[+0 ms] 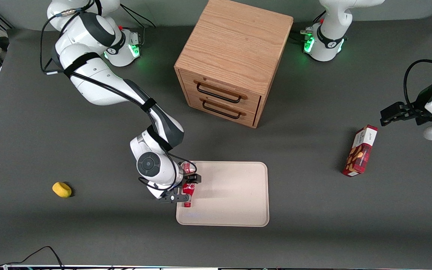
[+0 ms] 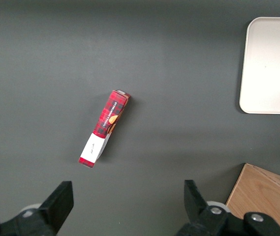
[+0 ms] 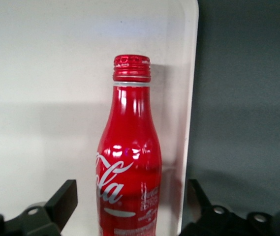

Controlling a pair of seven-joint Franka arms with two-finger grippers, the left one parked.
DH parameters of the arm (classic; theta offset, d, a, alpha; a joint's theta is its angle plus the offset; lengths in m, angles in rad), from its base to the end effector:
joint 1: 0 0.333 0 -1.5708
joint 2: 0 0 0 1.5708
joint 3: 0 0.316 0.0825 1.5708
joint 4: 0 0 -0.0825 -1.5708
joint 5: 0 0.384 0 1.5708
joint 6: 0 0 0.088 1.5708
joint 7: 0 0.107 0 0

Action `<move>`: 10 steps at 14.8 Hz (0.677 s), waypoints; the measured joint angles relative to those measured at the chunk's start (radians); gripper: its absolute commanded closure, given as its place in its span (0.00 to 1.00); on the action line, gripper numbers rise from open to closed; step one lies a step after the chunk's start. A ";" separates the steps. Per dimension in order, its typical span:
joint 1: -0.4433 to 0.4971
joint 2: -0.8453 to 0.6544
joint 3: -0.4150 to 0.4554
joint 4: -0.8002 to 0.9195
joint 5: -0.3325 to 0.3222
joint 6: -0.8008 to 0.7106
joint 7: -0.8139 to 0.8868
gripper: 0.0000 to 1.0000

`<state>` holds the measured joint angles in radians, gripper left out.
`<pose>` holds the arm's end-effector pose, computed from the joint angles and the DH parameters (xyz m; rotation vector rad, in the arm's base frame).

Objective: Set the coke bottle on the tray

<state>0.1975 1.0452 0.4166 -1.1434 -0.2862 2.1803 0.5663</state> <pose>0.6878 0.3482 0.1943 -3.0084 -0.0025 0.0066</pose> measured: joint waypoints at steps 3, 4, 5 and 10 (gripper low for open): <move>0.000 0.000 0.000 0.000 -0.002 0.000 0.000 0.00; 0.000 0.000 0.000 0.000 -0.002 0.001 0.000 0.00; 0.000 0.000 0.000 0.000 -0.002 0.001 0.000 0.00; -0.002 -0.036 0.002 0.010 -0.008 -0.020 0.000 0.00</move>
<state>0.1958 1.0095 0.4181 -1.1337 -0.2944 2.1600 0.5663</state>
